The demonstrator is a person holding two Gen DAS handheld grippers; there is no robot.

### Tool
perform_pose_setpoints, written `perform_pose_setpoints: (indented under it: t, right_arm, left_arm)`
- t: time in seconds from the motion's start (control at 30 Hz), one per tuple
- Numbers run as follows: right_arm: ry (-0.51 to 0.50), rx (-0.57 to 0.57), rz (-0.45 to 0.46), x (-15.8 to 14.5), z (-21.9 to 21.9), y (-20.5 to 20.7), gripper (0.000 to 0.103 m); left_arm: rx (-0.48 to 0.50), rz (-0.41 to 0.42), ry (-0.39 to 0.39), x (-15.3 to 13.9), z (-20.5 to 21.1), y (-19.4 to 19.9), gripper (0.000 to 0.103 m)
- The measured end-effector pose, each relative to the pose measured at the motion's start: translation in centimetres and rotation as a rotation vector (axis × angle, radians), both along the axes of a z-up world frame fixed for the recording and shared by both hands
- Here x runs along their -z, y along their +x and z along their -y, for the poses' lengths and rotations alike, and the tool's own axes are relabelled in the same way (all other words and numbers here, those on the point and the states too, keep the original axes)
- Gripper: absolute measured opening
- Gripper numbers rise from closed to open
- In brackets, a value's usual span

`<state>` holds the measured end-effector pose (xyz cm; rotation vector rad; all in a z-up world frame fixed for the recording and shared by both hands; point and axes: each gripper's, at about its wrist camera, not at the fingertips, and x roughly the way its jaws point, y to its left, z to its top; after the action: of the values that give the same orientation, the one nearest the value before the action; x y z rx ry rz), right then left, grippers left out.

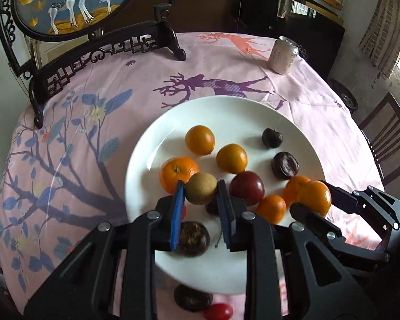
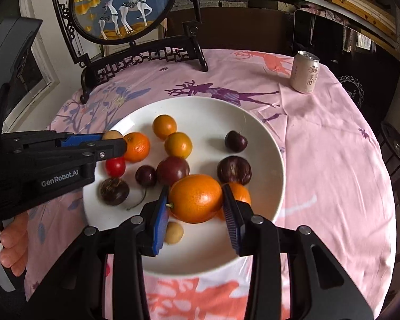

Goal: Organize fruits
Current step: 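Carry the orange with the right tool while the left tool carries the kiwi, release both on plate, then grasp a red plum with the right tool while the left tool grasps a dark plum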

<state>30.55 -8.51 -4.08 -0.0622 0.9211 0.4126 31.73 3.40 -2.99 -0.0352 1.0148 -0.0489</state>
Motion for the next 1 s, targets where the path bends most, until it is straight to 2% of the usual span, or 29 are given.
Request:
perform_pose_setpoints:
  t: [0.1, 0.2, 0.23, 0.27, 0.3, 0.33, 0.57, 0.77, 0.9, 1.0]
  right_arm:
    - [-0.01, 0.005, -0.025, 1.1, -0.4, 2.1, 0.039]
    - [-0.019, 0.005, -0.031, 1.7, -0.6, 2.9, 0.039]
    - [-0.02, 0.009, -0.029, 1.9, -0.6, 3.1, 0.04]
    - [-0.024, 0.015, -0.025, 1.9, -0.6, 3.2, 0.043]
    - [-0.027, 0.021, -0.022, 1.9, -0.5, 3.3, 0.058]
    - [-0.023, 0.027, -0.016, 1.8, -0.3, 3.2, 0.063]
    - [-0.01, 0.028, 0.012, -0.3, 0.3, 1.1, 0.063]
    - [0.038, -0.02, -0.004, -1.3, -0.4, -5.0, 0.063]
    - [0.107, -0.107, -0.042, -0.7, -2.1, -10.4, 0.069]
    - [0.094, -0.163, -0.082, 0.9, -4.2, -12.6, 0.069]
  left_arm:
    - [-0.01, -0.035, -0.013, 1.4, 0.1, 2.0, 0.025]
    - [-0.018, -0.012, -0.014, 1.5, 0.2, 2.7, 0.028]
    - [-0.023, 0.0, -0.008, 1.4, 0.3, 2.7, 0.034]
    - [-0.025, 0.01, -0.009, 1.2, 0.3, 2.8, 0.053]
    - [-0.03, 0.025, -0.008, 1.0, 0.3, 2.8, 0.062]
    - [-0.037, 0.038, 0.0, 0.8, 0.3, 2.8, 0.065]
    - [-0.026, 0.053, -0.02, -0.6, 0.1, 0.9, 0.065]
    - [-0.035, 0.08, -0.081, -1.9, -1.8, -3.8, 0.065]
    - [-0.099, 0.122, -0.109, -2.6, -4.9, -8.3, 0.069]
    - [-0.184, 0.166, -0.099, -2.7, -7.9, -11.9, 0.071]
